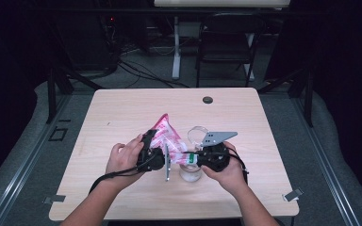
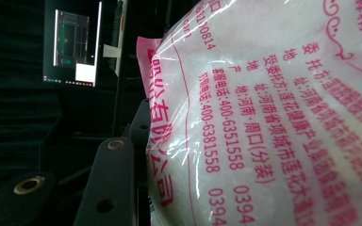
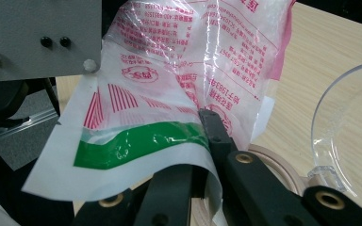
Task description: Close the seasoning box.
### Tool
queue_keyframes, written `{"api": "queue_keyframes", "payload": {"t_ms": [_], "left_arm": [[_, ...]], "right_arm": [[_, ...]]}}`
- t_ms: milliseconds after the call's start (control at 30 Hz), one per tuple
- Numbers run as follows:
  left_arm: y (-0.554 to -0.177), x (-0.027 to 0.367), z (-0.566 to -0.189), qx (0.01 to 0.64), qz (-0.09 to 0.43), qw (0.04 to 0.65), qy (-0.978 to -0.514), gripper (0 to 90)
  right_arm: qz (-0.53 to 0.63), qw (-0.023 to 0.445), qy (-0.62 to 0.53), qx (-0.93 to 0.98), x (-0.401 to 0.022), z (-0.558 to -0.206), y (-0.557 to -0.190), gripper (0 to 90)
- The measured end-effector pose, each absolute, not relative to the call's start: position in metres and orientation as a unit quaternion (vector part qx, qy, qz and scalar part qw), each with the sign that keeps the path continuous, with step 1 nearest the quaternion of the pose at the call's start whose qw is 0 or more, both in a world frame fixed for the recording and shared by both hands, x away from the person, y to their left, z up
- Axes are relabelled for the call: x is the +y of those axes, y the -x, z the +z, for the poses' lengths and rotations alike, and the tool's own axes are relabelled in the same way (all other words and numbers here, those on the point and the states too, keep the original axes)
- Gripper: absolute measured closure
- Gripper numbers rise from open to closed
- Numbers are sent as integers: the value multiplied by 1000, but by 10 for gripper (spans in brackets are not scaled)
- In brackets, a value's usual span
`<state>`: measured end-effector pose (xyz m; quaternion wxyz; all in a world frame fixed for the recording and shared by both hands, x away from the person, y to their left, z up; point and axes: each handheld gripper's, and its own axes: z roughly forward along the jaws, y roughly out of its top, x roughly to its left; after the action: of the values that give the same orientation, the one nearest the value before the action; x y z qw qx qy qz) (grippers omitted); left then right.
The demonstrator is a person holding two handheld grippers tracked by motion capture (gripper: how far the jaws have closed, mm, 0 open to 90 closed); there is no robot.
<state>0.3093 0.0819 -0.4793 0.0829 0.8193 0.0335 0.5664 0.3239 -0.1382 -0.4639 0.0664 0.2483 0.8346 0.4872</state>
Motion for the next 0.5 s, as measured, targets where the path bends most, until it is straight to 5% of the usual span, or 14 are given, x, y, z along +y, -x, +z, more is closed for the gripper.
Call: {"api": "queue_keyframes", "payload": {"t_ms": [500], "left_arm": [[-309,80,-479,22,572,78,-816,588]], "right_arm": [[491,47,-258,831,-140,-466,-327,900]]}}
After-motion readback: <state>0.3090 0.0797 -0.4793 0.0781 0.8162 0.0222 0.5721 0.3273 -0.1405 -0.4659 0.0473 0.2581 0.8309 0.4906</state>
